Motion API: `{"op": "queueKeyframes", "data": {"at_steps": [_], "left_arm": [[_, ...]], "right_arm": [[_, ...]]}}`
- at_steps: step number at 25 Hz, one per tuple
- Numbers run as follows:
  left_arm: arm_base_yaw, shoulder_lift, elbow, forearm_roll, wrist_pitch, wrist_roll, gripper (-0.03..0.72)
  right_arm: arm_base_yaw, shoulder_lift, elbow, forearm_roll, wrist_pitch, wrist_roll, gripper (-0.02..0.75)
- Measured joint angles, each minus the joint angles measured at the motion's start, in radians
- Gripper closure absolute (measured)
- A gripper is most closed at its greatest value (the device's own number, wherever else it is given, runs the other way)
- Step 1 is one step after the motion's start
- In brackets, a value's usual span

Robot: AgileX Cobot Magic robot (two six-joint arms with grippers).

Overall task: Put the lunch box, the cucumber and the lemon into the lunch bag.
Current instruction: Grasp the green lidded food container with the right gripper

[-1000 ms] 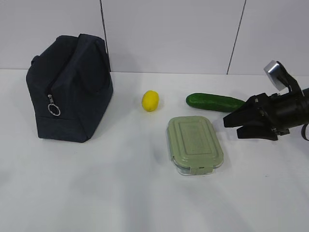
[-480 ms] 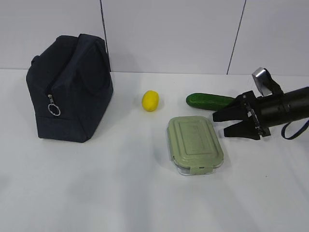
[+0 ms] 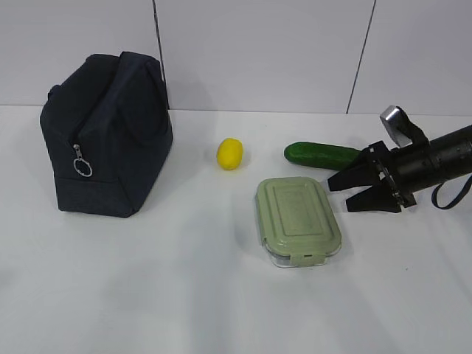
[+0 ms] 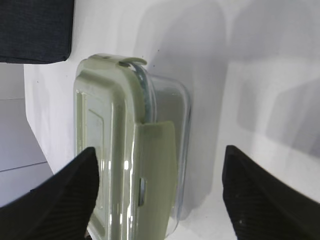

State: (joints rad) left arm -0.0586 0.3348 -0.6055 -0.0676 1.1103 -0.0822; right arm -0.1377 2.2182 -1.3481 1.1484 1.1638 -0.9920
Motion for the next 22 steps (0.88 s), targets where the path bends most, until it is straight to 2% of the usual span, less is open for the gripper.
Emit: {"op": "queueKeyframes", "data": {"at_steps": [10, 14, 22], "left_arm": [[0.000, 0.000, 0.000, -0.005, 0.000, 0.000, 0.368], [0.000, 0.000, 0.000, -0.005, -0.008, 0.000, 0.368], [0.000, 0.000, 0.000, -0.005, -0.021, 0.000, 0.368]], "right_arm": [[0.000, 0.000, 0.000, 0.029, 0.000, 0.027, 0.147], [0.000, 0.000, 0.046, 0.031, 0.002, 0.034, 0.147], [0.014, 0.000, 0.139, 0.116, 0.000, -0.057, 0.147]]}}
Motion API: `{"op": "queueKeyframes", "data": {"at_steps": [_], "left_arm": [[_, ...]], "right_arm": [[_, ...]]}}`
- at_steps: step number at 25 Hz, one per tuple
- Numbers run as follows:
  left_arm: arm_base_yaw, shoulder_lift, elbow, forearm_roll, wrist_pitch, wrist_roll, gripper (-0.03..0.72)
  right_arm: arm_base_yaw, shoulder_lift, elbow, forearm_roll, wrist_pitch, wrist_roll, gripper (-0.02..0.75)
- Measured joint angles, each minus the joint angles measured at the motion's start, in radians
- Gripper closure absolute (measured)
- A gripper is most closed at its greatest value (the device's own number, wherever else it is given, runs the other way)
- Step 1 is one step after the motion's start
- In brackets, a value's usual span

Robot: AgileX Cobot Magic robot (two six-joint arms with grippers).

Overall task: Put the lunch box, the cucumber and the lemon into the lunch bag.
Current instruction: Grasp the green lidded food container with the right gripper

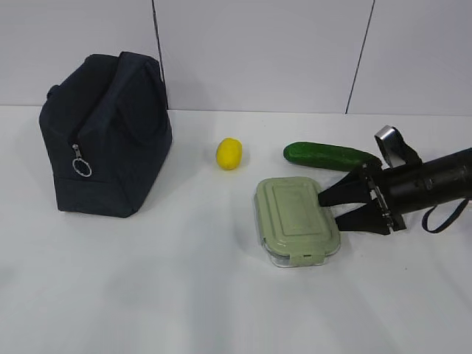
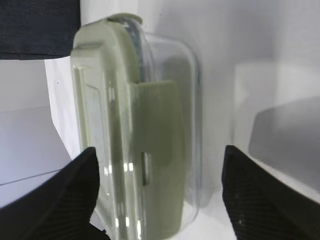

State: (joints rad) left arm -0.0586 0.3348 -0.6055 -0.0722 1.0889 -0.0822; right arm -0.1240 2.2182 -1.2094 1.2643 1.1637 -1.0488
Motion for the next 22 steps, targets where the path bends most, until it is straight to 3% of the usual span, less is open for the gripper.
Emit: {"op": "queueKeyframes", "data": {"at_steps": [6, 22], "left_arm": [[0.000, 0.000, 0.000, 0.000, 0.000, 0.000, 0.368], [0.000, 0.000, 0.000, 0.000, 0.000, 0.000, 0.368]], "right_arm": [[0.044, 0.000, 0.000, 0.011, 0.000, -0.029, 0.147], [0.043, 0.000, -0.002, 0.027, 0.000, -0.032, 0.148]]}}
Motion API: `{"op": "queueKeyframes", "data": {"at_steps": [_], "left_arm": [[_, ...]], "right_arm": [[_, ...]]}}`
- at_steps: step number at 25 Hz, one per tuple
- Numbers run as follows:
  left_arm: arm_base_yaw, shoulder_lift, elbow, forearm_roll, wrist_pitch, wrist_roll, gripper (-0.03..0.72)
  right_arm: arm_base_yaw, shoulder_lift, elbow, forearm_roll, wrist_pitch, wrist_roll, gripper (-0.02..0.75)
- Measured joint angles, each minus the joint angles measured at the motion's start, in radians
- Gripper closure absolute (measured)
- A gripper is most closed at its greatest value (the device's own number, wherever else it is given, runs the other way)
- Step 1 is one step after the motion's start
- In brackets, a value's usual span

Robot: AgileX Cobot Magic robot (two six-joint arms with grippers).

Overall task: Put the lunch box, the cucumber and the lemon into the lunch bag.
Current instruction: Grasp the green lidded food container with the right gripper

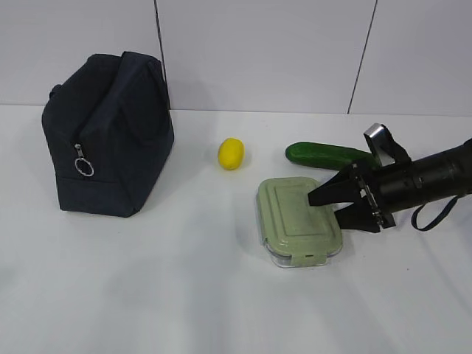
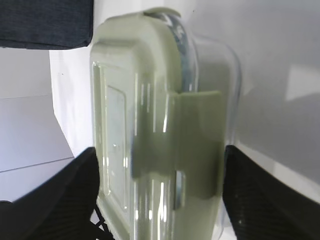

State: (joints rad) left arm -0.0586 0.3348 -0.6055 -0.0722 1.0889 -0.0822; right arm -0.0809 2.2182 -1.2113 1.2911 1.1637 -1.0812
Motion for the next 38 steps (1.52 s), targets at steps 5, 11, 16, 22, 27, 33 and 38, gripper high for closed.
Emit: {"op": "queueKeyframes", "data": {"at_steps": [5, 11, 16, 22, 27, 33, 38], "left_arm": [[0.000, 0.000, 0.000, 0.000, 0.000, 0.000, 0.368], [0.000, 0.000, 0.000, 0.000, 0.000, 0.000, 0.368], [0.000, 0.000, 0.000, 0.000, 0.000, 0.000, 0.368], [0.000, 0.000, 0.000, 0.000, 0.000, 0.000, 0.368], [0.000, 0.000, 0.000, 0.000, 0.000, 0.000, 0.368], [0.000, 0.000, 0.000, 0.000, 0.000, 0.000, 0.368], [0.000, 0.000, 0.000, 0.000, 0.000, 0.000, 0.368]], "right_arm": [[0.000, 0.000, -0.022, -0.002, 0.000, 0.000, 0.148], [0.000, 0.000, -0.023, -0.008, 0.000, 0.000, 0.148], [0.000, 0.000, -0.023, -0.015, 0.000, 0.000, 0.148], [0.026, 0.037, -0.040, -0.018, -0.001, 0.002, 0.148], [0.038, 0.050, -0.056, -0.022, -0.001, 0.006, 0.148], [0.038, 0.050, -0.055, -0.022, -0.001, 0.006, 0.148], [0.038, 0.050, -0.055, -0.024, -0.001, 0.006, 0.164]]}}
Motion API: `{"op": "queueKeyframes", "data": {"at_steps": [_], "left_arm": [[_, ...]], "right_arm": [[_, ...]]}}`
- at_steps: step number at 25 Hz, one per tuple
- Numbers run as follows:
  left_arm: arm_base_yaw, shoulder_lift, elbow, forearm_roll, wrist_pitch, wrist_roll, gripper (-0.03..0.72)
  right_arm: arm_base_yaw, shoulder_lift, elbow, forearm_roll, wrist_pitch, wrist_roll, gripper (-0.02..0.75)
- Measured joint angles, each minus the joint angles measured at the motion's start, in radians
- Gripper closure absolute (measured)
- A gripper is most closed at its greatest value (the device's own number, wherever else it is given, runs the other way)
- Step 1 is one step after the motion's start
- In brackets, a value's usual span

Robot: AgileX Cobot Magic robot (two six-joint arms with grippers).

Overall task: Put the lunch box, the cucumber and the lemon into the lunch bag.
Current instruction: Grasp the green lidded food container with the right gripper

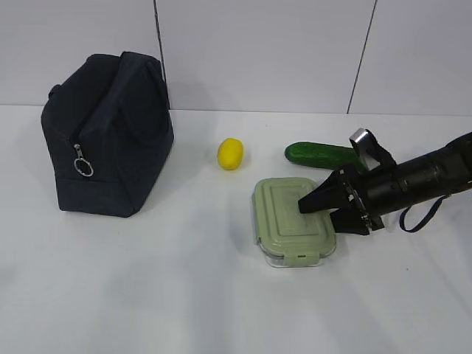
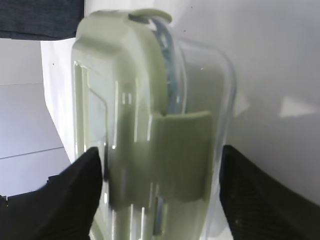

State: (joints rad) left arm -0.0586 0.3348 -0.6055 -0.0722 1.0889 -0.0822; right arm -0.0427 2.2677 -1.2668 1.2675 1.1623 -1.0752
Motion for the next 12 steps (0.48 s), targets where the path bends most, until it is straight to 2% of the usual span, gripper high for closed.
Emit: {"op": "queueKeyframes", "data": {"at_steps": [7, 12], "left_arm": [[0.000, 0.000, 0.000, 0.000, 0.000, 0.000, 0.368], [0.000, 0.000, 0.000, 0.000, 0.000, 0.000, 0.368]], "right_arm": [[0.000, 0.000, 0.000, 0.000, 0.002, 0.004, 0.247], [0.000, 0.000, -0.001, 0.002, 0.005, 0.004, 0.269]]}}
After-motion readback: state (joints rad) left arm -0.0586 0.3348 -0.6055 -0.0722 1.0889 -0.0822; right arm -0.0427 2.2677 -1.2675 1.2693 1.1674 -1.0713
